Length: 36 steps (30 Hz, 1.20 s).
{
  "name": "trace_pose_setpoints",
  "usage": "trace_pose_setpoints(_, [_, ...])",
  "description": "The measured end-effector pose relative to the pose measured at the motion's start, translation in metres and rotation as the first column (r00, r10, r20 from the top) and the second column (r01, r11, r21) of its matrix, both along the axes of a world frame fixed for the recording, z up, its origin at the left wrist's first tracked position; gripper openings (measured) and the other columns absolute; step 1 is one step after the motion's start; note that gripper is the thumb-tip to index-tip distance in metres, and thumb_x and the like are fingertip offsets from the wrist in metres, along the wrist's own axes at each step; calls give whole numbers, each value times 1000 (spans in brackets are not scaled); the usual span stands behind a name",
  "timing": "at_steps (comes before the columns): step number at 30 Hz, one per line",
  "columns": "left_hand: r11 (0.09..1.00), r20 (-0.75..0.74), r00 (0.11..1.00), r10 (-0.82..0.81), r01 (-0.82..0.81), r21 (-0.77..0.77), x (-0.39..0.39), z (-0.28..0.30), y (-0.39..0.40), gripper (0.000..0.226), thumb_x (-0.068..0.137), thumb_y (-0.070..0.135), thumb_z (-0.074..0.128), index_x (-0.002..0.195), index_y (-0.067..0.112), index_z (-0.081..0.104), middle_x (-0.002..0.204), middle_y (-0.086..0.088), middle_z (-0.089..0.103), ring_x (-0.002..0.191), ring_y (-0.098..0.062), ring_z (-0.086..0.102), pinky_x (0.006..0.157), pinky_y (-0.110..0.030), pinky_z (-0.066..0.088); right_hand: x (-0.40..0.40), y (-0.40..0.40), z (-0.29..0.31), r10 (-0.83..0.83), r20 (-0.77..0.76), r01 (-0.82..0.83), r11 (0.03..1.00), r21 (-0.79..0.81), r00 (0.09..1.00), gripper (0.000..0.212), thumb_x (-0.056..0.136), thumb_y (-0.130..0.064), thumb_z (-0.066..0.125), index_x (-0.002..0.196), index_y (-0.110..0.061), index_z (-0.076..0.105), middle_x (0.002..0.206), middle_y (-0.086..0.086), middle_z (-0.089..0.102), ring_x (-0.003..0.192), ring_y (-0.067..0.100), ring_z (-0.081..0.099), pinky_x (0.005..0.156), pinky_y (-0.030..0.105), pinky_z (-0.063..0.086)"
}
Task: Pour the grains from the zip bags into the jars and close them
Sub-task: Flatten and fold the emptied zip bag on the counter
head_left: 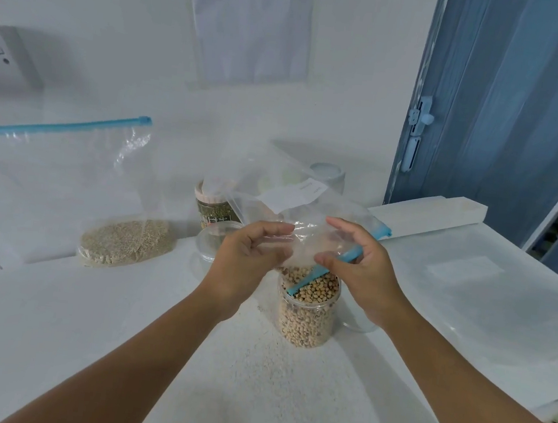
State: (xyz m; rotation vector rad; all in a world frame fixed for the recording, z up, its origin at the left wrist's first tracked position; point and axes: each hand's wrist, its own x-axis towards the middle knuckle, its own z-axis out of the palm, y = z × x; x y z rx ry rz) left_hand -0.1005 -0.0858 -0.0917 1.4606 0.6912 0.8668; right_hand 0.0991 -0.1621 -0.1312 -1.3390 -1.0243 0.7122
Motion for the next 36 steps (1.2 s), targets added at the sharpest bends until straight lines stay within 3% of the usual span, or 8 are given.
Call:
trace_pose_setpoints(3, [1000, -9, 1000, -9, 9, -22, -2, -1, 1, 38, 87, -7, 76, 116, 17, 75, 111, 1, 78, 98, -20, 75, 79, -24, 58, -1, -1, 1, -11, 29, 11, 1000, 12, 1000, 53, 88, -15, 81, 123, -51, 64, 123, -27, 60, 119, 0, 57, 89, 19, 57])
trace_pose_setpoints(7, [1000, -31, 999, 18, -17, 20, -2, -2, 3, 39, 85, -7, 77, 114, 18, 75, 107, -5, 78, 101, -29, 75, 82, -29, 60, -1, -1, 0, -33, 47, 32, 999, 14, 998, 53, 87, -16, 82, 126, -48, 64, 116, -31, 62, 109, -16, 57, 95, 24, 57])
trace_pose_setpoints(13, [997, -50, 998, 29, -26, 67, -2, -4, 5, 38, 88, -7, 75, 116, 18, 74, 107, -3, 79, 101, -23, 75, 81, -26, 59, 0, -1, 0, -17, 3, 17, 1000, 15, 1000, 60, 78, -19, 89, 129, -43, 66, 117, -24, 65, 115, 3, 63, 99, 36, 59])
trace_pose_setpoints(26, [992, -70, 997, 25, -17, 121, -3, -4, 8, 42, 93, -7, 70, 117, 27, 76, 107, -6, 78, 95, -28, 77, 85, -30, 61, 0, 0, 1, -45, 19, 45, 998, 47, 999, 52, 83, -20, 86, 125, -43, 66, 117, -26, 64, 112, -5, 62, 98, 33, 59])
trace_pose_setpoints(29, [991, -77, 997, 24, -13, 135, -3, -6, 6, 44, 93, -6, 69, 122, 26, 74, 109, 0, 78, 94, -22, 76, 87, -28, 61, 0, 0, 2, -45, 8, 45, 998, 49, 999, 54, 83, -20, 86, 128, -41, 65, 120, -22, 64, 118, 5, 61, 99, 37, 59])
trace_pose_setpoints(34, [991, -85, 996, -1, 13, 132, -5, -6, -7, 55, 93, -9, 68, 142, 17, 61, 127, -5, 71, 57, 6, 62, 58, -7, 48, 1, -2, 1, -55, 21, 54, 998, 44, 998, 51, 84, -17, 85, 121, -47, 65, 108, -37, 63, 108, -14, 60, 95, 27, 59])
trace_pose_setpoints(35, [990, -85, 996, 4, 8, 142, -5, -7, -7, 57, 93, -9, 68, 142, 18, 61, 128, -6, 70, 57, 6, 61, 55, -25, 58, 1, -2, 0, -57, 23, 56, 997, 43, 998, 51, 84, -18, 85, 121, -47, 64, 108, -38, 63, 108, -15, 59, 95, 26, 59])
trace_pose_setpoints(36, [987, -91, 996, 8, 7, 162, -5, -8, -6, 57, 93, -8, 69, 142, 20, 61, 126, -7, 71, 57, 6, 61, 80, -36, 54, 1, -2, 0, -61, 19, 60, 997, 42, 998, 51, 84, -18, 85, 122, -46, 64, 110, -37, 62, 110, -13, 60, 95, 26, 59])
